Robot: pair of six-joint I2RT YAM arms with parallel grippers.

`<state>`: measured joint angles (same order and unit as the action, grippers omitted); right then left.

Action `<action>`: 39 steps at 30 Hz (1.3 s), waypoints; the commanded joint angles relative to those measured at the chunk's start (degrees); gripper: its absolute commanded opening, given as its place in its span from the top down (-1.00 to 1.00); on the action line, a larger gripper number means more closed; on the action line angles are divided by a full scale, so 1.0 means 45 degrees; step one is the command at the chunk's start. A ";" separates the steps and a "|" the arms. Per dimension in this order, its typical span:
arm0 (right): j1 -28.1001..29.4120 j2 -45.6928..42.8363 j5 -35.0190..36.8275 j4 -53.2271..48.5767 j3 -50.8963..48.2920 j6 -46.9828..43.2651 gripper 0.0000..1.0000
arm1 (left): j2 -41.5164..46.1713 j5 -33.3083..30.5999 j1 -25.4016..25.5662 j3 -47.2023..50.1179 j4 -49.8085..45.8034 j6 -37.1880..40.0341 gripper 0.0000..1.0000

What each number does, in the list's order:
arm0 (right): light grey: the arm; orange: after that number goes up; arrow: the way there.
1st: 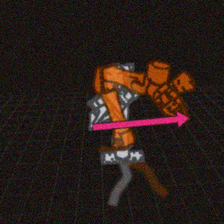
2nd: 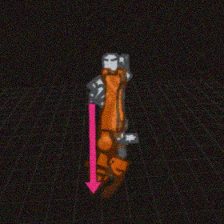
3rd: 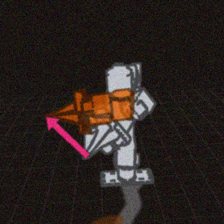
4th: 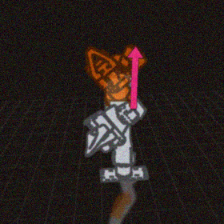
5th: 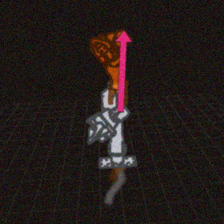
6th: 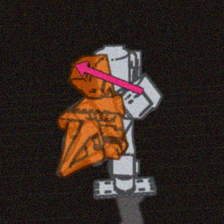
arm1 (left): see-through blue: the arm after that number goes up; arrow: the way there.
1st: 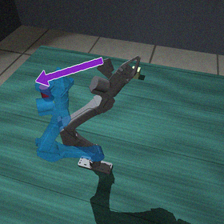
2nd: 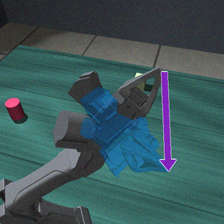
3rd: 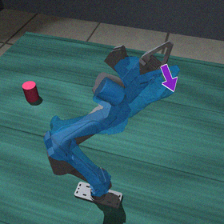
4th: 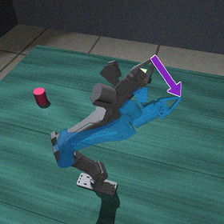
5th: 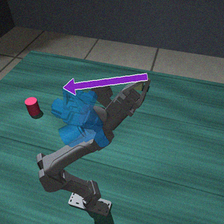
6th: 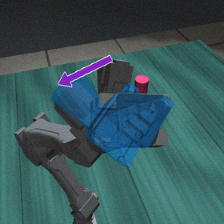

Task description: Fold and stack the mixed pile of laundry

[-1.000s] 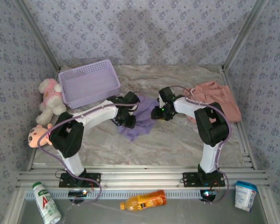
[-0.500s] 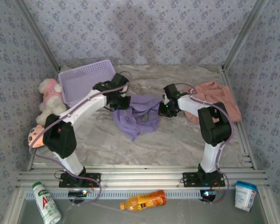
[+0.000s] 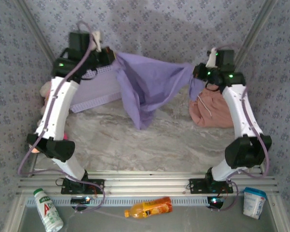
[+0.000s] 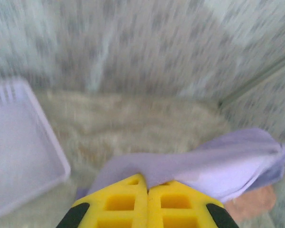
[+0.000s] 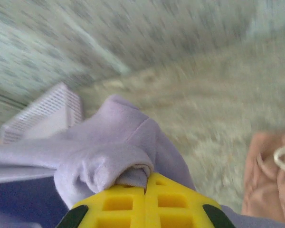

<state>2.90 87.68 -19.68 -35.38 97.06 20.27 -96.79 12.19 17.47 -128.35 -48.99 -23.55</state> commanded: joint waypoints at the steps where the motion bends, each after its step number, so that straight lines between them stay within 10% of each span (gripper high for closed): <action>1: -0.0260 -0.1306 -0.1019 -0.1049 0.1465 -0.0738 1.00 | 0.0300 -0.0094 -0.0131 -0.2636 -0.0587 0.0992 1.00; 12: -0.2461 -0.5051 -0.5351 0.1576 0.1809 0.0887 1.00 | 0.2272 0.1684 -0.0077 -0.4105 0.1510 0.0130 1.00; 23: -0.3194 -0.5583 -0.3172 0.1857 0.1304 0.0721 1.00 | 0.2619 0.1729 0.0316 -0.2132 0.2331 -0.0296 1.00; 29: -0.2582 -0.3902 -0.1817 0.4498 -0.1760 0.1433 1.00 | 0.2300 0.1022 0.0317 0.3371 0.3807 -0.1431 1.00; 36: 0.0213 0.0394 0.0789 0.5752 -0.2519 0.0061 0.97 | 0.2065 -0.2939 -0.0089 0.9472 0.4904 -0.1515 1.00; 37: 0.0415 0.1346 0.0890 0.5772 -0.2237 0.0086 0.72 | 0.1855 -0.2925 -0.0410 0.9928 0.4563 -0.1696 0.84; 39: 0.0567 0.3147 0.0575 0.5093 -0.1152 0.0402 -0.09 | 0.1301 -0.3263 -0.0873 1.0260 0.3330 -0.1895 -0.31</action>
<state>4.43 96.31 -20.12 -13.54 86.37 22.50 -91.70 4.45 16.53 -82.28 -32.12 -30.02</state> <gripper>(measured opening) 0.304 0.268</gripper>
